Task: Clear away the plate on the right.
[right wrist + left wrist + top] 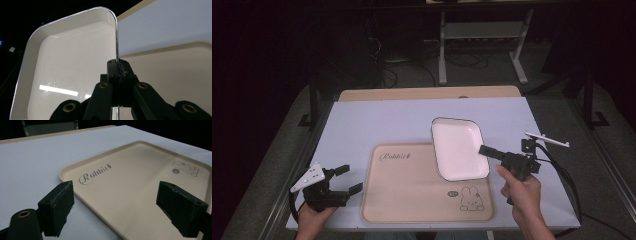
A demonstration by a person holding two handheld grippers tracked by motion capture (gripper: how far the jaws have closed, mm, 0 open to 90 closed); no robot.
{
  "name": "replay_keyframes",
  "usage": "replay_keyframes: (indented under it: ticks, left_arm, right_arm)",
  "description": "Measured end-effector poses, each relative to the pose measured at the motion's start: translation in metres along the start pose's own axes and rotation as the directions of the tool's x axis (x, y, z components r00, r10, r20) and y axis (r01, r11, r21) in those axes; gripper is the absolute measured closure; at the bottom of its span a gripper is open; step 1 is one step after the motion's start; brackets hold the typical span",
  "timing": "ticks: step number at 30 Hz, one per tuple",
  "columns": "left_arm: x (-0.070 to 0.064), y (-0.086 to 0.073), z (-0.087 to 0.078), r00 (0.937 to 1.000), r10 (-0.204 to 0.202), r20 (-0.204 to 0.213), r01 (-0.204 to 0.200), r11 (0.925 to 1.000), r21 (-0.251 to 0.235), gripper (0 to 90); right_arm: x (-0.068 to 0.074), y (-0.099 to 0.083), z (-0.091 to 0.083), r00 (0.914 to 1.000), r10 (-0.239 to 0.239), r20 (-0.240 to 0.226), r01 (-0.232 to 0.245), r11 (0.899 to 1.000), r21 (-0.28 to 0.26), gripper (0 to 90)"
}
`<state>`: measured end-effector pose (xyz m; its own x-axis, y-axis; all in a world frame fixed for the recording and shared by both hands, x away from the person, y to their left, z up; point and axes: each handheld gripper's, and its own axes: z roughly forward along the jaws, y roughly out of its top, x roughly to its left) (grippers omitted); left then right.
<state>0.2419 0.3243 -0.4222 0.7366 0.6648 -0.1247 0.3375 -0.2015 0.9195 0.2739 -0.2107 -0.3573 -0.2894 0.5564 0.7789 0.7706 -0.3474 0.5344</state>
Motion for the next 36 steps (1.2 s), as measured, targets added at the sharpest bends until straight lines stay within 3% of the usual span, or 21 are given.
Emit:
replay_keyframes:
  ticks: [15, 26, 36]
  left_arm:
    - [0.001, 0.000, -0.001, 1.0000, -0.006, -0.001, 0.006, 1.0000, -0.006, 14.5]
    - [0.001, 0.000, -0.002, 1.0000, -0.007, 0.000, 0.007, 0.9999, -0.009, 14.5]
    - [0.002, 0.000, -0.004, 0.9999, -0.010, -0.002, 0.010, 0.9998, -0.016, 14.5]
  right_arm:
    - [-0.007, -0.015, 0.034, 0.9995, 0.014, 0.027, -0.015, 1.000, 0.019, 88.3]
    - [-0.019, -0.035, 0.066, 0.9963, 0.019, 0.084, -0.024, 0.997, 0.067, 88.3]
    - [-0.026, -0.044, 0.080, 0.9929, 0.029, 0.115, -0.038, 0.996, 0.081, 88.2]
